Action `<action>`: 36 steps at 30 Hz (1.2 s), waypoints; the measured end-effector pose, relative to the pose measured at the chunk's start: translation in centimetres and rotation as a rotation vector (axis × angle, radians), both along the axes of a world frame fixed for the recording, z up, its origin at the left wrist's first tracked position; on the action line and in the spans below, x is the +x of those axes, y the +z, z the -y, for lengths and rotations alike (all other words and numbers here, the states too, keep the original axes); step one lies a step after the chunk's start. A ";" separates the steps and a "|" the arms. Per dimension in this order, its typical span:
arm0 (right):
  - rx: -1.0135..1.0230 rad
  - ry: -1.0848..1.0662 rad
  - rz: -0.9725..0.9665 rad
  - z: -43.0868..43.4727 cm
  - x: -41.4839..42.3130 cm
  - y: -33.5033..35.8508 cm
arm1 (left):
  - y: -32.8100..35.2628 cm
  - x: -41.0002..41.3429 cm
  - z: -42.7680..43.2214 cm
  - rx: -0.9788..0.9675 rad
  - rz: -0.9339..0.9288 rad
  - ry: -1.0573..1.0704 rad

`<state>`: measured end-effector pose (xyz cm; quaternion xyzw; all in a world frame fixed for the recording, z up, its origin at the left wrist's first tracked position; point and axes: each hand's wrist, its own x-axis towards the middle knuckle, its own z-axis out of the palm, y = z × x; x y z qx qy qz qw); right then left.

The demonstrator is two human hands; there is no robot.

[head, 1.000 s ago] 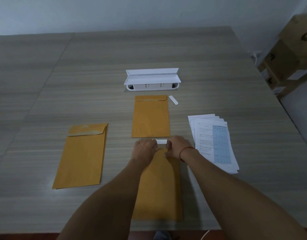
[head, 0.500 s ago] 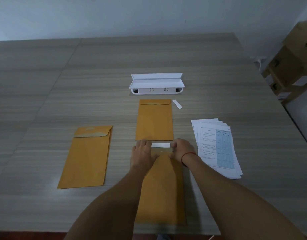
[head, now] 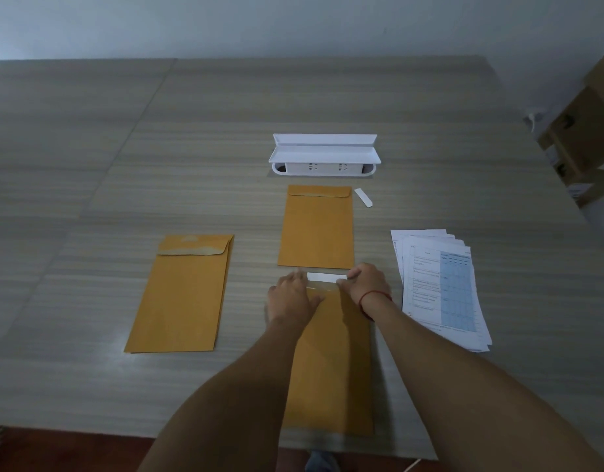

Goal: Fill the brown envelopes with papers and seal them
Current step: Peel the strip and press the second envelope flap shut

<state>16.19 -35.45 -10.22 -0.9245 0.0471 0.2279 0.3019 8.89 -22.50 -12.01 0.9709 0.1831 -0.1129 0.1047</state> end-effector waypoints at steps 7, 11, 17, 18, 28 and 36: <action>-0.041 0.050 0.007 -0.3 -0.1 0.3 | 0.2 0.0 -0.1 -0.007 -0.005 0.016; -0.014 0.212 0.054 0.4 -0.9 0.6 | 0.5 -0.1 0.0 -0.018 -0.030 0.027; 0.143 0.148 0.070 3.0 -1.2 1.1 | 0.8 -0.2 0.1 -0.059 -0.056 0.047; 0.187 0.042 0.077 3.3 -0.9 1.2 | 0.8 -0.2 0.2 -0.057 -0.058 0.050; 0.444 -0.773 -0.032 0.3 5.2 1.9 | 2.6 2.3 0.0 -0.029 -0.082 -0.138; 0.400 -0.792 -0.033 -0.2 8.4 1.4 | 2.2 3.9 -1.3 -0.141 -0.033 -0.148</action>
